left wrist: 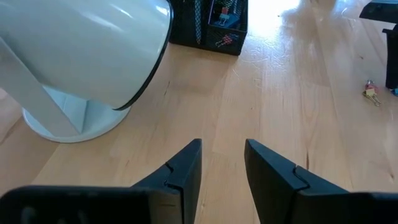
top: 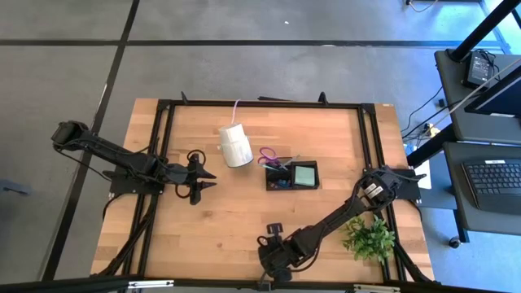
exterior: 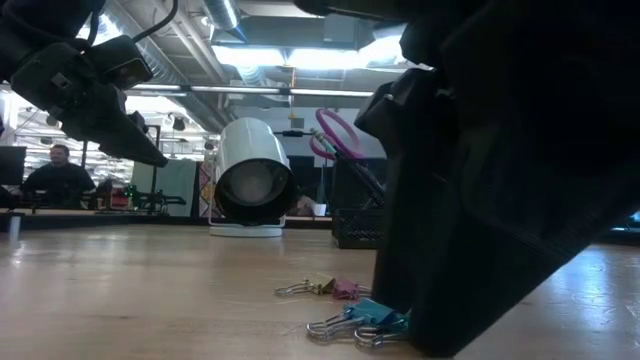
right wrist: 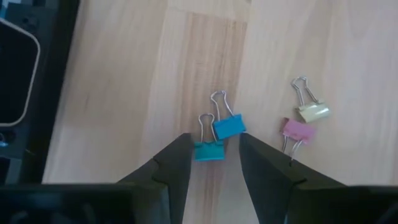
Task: Pick and place office supplies into organizer
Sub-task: Put the green binder clip into the black desk organizer
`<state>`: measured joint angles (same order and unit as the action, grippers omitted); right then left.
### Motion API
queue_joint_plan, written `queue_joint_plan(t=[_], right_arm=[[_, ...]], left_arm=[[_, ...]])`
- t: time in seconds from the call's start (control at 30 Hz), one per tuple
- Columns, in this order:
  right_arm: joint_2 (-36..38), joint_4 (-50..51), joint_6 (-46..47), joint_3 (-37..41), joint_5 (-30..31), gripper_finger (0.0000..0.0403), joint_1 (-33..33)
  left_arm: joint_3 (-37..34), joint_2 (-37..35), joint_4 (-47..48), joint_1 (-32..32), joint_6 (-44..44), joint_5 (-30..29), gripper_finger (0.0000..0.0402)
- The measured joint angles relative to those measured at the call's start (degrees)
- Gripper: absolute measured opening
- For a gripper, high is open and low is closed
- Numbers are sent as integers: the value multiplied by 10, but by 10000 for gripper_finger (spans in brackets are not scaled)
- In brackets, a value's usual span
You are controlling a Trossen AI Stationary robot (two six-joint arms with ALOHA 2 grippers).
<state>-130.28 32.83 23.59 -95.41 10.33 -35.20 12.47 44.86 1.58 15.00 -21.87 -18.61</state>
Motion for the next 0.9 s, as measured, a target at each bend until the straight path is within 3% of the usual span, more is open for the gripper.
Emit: queue_joint_plan(t=[0.9], right_arm=[[0, 22, 19, 2, -22, 71, -1]], left_arm=[[0, 0, 0, 0, -1, 0, 116]])
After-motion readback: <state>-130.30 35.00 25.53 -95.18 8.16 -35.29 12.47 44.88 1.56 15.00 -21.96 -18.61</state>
